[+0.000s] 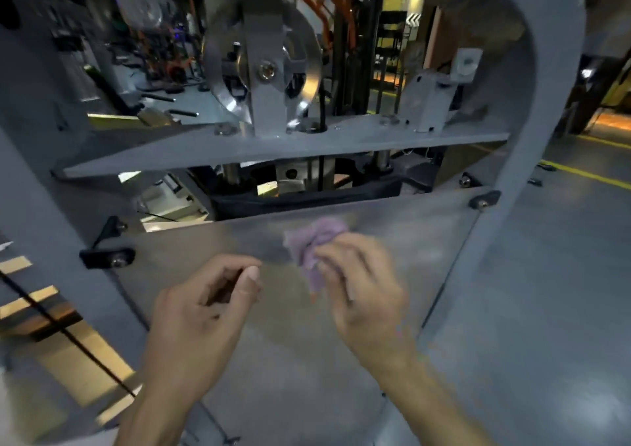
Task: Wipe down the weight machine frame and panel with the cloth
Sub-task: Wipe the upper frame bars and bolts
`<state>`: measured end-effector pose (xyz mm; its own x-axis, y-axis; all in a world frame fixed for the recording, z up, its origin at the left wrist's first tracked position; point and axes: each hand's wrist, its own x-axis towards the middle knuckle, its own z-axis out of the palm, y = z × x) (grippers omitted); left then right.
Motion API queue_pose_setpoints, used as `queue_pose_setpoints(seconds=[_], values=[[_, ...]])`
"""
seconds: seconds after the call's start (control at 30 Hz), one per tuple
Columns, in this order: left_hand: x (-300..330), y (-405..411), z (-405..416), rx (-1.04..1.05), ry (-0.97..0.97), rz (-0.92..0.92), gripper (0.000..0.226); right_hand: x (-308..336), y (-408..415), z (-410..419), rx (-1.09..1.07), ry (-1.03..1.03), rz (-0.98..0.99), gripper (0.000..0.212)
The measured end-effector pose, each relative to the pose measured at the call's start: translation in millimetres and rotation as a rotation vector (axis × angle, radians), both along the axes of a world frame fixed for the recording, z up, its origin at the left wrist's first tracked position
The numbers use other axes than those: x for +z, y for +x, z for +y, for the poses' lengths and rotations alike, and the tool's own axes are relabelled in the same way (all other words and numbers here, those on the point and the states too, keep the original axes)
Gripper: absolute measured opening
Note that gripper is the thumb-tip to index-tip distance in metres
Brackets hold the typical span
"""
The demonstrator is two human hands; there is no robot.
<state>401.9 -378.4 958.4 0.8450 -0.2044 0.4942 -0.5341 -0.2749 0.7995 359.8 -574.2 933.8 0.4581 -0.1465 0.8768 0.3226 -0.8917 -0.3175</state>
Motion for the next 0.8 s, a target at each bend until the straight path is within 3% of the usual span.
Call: queue_pose_setpoints(seconds=[0.17,0.33,0.43,0.5,0.6,0.8], values=[[-6,-22,-33,0.086,0.013,0.020,0.009,-55,-21,-27,0.226,0.002,0.256,0.014],[-24,-44,-80,0.011,0.004,0.102,0.005,-59,-69,-77,0.258,0.547,0.434,0.024],[-33,-59,-114,-0.222,0.152,0.148,0.026,-53,-83,-100,0.325,0.908,0.437,0.013],[-38,-70,-137,-0.363,0.258,0.190,0.039,-49,-88,-112,0.364,1.062,0.442,0.007],[-46,-78,-161,-0.354,0.300,0.168,0.030,-48,-94,-128,0.401,1.236,0.485,0.003],[-50,-81,-170,-0.240,0.197,0.202,0.006,-56,-98,-149,0.599,1.246,0.648,0.071]])
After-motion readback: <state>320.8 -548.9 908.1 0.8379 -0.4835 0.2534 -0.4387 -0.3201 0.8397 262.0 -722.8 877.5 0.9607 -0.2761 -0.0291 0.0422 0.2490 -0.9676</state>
